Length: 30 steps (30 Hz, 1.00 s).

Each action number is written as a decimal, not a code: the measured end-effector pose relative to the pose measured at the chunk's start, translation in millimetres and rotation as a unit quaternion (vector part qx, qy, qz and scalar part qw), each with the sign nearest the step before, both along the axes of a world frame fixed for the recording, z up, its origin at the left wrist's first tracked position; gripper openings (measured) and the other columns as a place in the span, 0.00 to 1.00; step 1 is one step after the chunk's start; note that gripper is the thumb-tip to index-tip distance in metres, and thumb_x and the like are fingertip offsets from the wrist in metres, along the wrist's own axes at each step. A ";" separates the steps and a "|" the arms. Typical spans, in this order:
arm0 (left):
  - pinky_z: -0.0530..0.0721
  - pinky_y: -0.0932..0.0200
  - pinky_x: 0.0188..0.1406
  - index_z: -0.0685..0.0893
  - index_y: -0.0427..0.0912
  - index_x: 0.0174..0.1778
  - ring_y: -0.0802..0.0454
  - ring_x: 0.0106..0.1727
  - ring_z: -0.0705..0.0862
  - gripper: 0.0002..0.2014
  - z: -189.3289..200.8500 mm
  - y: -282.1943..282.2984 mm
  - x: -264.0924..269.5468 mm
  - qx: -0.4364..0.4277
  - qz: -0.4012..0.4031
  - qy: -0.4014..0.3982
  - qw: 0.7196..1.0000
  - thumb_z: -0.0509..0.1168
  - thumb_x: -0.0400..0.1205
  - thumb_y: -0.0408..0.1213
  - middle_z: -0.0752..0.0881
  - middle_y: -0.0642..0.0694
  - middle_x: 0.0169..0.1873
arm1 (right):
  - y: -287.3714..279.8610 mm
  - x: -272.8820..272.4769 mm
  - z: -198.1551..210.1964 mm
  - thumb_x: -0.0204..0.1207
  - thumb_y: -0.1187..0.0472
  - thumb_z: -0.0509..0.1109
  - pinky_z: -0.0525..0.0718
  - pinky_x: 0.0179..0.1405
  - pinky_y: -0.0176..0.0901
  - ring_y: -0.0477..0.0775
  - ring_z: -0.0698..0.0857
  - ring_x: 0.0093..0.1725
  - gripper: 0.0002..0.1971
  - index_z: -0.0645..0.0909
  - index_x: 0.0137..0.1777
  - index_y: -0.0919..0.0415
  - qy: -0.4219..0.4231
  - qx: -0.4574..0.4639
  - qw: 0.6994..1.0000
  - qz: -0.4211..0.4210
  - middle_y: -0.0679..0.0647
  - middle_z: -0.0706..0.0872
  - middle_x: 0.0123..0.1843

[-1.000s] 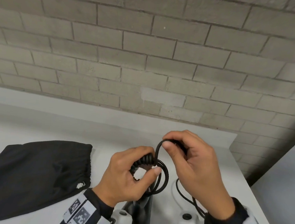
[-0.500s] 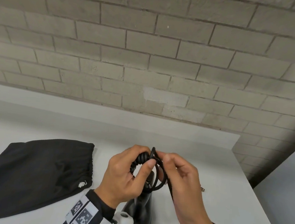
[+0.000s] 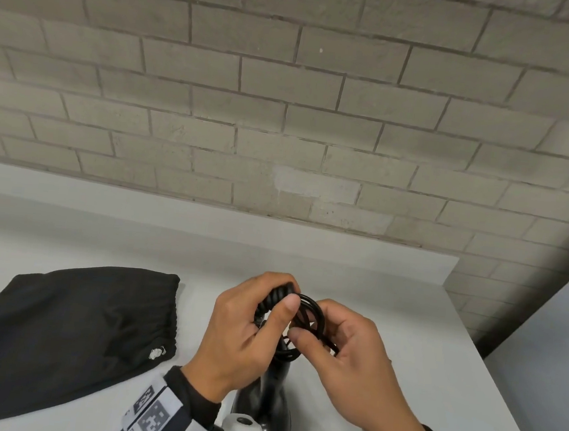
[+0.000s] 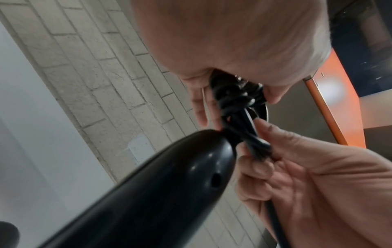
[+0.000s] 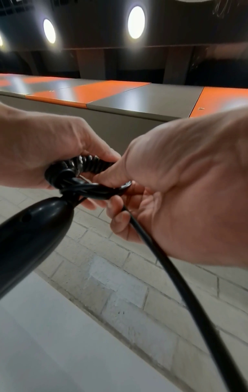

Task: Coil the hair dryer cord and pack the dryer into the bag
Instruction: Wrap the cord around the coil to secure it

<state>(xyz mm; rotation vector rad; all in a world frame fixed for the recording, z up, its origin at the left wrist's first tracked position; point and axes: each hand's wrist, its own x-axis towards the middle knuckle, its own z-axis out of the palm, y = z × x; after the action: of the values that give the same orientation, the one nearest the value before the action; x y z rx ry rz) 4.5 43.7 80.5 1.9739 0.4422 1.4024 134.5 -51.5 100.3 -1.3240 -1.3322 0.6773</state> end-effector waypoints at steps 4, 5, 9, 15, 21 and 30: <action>0.83 0.64 0.50 0.88 0.47 0.48 0.51 0.52 0.87 0.13 0.2 -1.7 1.3 -0.050 0.016 0.006 0.999 0.63 0.84 0.51 0.88 0.56 0.44 | 3.9 -2.0 -7.6 0.77 0.60 0.74 0.79 0.38 0.44 0.46 0.78 0.35 0.04 0.83 0.44 0.49 -0.103 0.018 0.992 -0.069 0.51 0.84 0.37; 0.82 0.64 0.53 0.89 0.49 0.47 0.50 0.55 0.86 0.13 0.3 -1.7 1.7 -0.070 0.019 0.004 0.997 0.63 0.83 0.52 0.88 0.56 0.45 | 5.8 -3.0 -9.5 0.77 0.59 0.73 0.78 0.37 0.40 0.47 0.79 0.37 0.04 0.83 0.44 0.48 -0.130 0.033 0.987 -0.093 0.48 0.84 0.37; 0.82 0.55 0.57 0.90 0.55 0.47 0.48 0.58 0.85 0.13 2.9 -1.5 3.0 -0.142 0.009 -0.010 0.990 0.66 0.79 0.57 0.90 0.53 0.47 | 13.2 -7.3 -17.9 0.76 0.60 0.75 0.75 0.43 0.28 0.46 0.81 0.46 0.08 0.84 0.49 0.45 -0.180 0.077 0.966 -0.169 0.39 0.82 0.43; 0.85 0.55 0.57 0.90 0.60 0.49 0.52 0.55 0.89 0.09 6.8 -6.1 5.5 -0.185 0.014 -0.039 0.982 0.70 0.78 0.57 0.92 0.55 0.45 | 18.3 -10.2 -25.6 0.74 0.61 0.78 0.75 0.46 0.26 0.43 0.81 0.48 0.10 0.83 0.52 0.50 -0.188 0.118 0.950 -0.221 0.41 0.81 0.47; 0.84 0.69 0.46 0.92 0.46 0.44 0.55 0.42 0.91 0.08 12.3 -10.5 11.4 -0.242 0.001 -0.100 0.965 0.69 0.79 0.43 0.92 0.47 0.37 | 19.7 -19.7 -32.4 0.72 0.62 0.78 0.79 0.45 0.46 0.52 0.79 0.46 0.16 0.77 0.56 0.54 -0.339 0.275 0.847 -0.303 0.43 0.82 0.51; 0.83 0.67 0.42 0.91 0.41 0.40 0.54 0.35 0.86 0.13 7.6 -6.6 13.7 -0.267 0.031 -0.129 0.954 0.68 0.79 0.47 0.89 0.45 0.30 | 22.3 -27.7 -36.3 0.79 0.58 0.70 0.86 0.42 0.48 0.52 0.87 0.43 0.09 0.83 0.56 0.59 -0.322 0.258 0.868 -0.277 0.41 0.81 0.51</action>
<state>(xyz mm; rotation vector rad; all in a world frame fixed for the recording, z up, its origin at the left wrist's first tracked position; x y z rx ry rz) 18.2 37.1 88.1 1.3341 0.6828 1.3769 106.8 -29.2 63.9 -1.4227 -1.3961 -0.5448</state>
